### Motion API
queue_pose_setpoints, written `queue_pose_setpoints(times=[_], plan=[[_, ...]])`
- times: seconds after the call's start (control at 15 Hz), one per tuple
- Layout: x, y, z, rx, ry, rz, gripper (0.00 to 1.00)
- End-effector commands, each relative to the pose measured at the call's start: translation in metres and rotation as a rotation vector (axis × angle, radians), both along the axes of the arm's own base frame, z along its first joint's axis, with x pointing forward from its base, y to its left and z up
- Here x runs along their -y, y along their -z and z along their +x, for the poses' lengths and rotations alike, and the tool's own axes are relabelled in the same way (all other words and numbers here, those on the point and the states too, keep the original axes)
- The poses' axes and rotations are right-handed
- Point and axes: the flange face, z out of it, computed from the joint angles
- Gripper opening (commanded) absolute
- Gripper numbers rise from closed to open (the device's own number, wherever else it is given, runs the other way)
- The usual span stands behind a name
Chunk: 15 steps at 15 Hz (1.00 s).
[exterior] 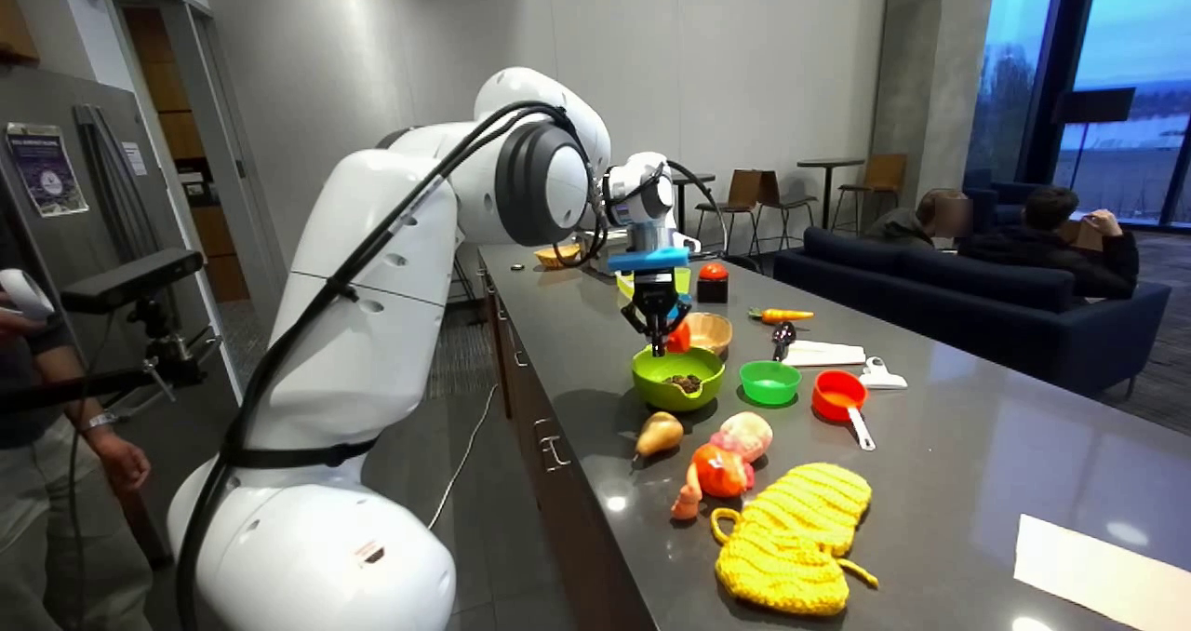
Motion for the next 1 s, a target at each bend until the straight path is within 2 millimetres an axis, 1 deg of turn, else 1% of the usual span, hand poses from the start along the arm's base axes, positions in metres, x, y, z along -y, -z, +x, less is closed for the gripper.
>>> queue_pose_setpoints(times=[0.0,0.4,0.73,0.93], plan=[[-0.013,-0.001,0.005,-0.044,-0.081,-0.025,0.01],[-0.024,0.002,0.020,-0.049,-0.164,-0.072,0.01],[-0.027,0.017,0.032,-0.053,-0.191,-0.087,0.01],[-0.024,0.026,0.040,-0.022,-0.206,-0.166,0.01]])
